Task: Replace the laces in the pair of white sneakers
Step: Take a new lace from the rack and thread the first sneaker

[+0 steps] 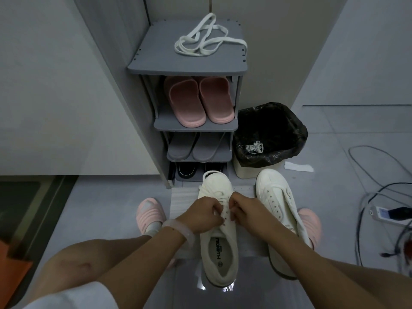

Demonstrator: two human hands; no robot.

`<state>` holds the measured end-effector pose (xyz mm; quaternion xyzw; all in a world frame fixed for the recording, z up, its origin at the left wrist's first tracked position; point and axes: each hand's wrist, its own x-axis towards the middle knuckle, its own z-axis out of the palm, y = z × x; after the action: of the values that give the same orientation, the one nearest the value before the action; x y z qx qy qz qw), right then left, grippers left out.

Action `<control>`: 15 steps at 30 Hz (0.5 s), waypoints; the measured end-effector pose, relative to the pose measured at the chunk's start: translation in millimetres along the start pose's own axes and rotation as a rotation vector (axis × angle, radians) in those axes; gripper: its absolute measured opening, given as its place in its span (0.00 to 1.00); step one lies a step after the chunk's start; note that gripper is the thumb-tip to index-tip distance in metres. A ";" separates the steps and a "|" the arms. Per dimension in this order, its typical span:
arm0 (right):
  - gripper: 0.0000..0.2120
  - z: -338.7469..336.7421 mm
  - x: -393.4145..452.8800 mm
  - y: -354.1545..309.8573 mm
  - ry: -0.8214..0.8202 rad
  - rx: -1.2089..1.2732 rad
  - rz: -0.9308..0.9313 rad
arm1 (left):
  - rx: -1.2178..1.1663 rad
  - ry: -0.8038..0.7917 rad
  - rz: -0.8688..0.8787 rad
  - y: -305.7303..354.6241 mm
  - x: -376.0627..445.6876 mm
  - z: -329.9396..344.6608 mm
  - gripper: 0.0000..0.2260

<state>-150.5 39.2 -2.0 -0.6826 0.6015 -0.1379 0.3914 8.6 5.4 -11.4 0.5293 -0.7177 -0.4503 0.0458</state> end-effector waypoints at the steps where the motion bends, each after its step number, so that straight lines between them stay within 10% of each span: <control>1: 0.08 1.2 0.0 0.2 0.022 0.038 0.006 | -0.011 0.017 -0.001 -1.2 1.5 -0.8 0.11; 15: 0.07 -0.4 16.4 -2.5 0.121 0.057 0.083 | -0.023 0.116 0.031 -4.1 13.8 -12.3 0.10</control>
<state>-145.1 23.7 -4.7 -0.6361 0.6476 -0.1798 0.3791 12.1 -13.2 -12.6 0.5428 -0.7165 -0.4265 0.1003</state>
